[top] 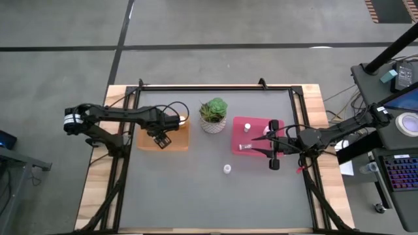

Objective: Pick and place medicine bottles into bin by pill shape (circle, oval)
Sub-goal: Put the large orange pill bottle in the orange bin

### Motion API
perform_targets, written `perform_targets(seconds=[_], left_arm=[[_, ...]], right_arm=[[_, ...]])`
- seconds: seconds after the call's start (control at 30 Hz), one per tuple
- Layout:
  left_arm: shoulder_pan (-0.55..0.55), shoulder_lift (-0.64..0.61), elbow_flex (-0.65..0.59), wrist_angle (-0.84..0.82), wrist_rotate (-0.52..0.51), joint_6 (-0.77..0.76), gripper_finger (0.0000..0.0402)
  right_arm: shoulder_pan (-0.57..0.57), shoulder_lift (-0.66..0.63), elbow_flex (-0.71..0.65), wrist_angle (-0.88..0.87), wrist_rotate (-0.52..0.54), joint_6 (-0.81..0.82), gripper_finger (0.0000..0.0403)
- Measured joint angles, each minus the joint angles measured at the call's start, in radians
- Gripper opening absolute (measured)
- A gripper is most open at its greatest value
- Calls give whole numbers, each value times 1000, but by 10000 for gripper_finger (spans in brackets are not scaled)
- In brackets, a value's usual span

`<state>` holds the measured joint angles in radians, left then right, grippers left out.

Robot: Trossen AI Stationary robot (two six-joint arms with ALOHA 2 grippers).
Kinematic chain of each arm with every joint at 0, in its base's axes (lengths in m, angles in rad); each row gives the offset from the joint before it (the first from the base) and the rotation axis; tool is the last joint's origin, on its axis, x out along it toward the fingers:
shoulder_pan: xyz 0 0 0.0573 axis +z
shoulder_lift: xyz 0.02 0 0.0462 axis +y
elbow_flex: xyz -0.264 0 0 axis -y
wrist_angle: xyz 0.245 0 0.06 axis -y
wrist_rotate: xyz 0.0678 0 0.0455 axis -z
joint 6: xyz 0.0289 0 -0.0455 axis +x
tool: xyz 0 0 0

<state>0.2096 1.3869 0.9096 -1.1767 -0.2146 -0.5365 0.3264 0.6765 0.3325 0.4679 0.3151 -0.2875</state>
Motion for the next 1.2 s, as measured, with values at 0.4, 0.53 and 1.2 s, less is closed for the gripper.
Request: perform_targets(seconds=[0.4,0.53,1.2], left_arm=[[0,0,-1,21,0,-2,203],[0,0,-8,23,0,-1,203],[-2,-19,-51,36,-5,0,250]], right_arm=[[0,0,0,0,0,0,146],[0,0,0,0,0,0,146],[0,0,0,1,0,0,146]])
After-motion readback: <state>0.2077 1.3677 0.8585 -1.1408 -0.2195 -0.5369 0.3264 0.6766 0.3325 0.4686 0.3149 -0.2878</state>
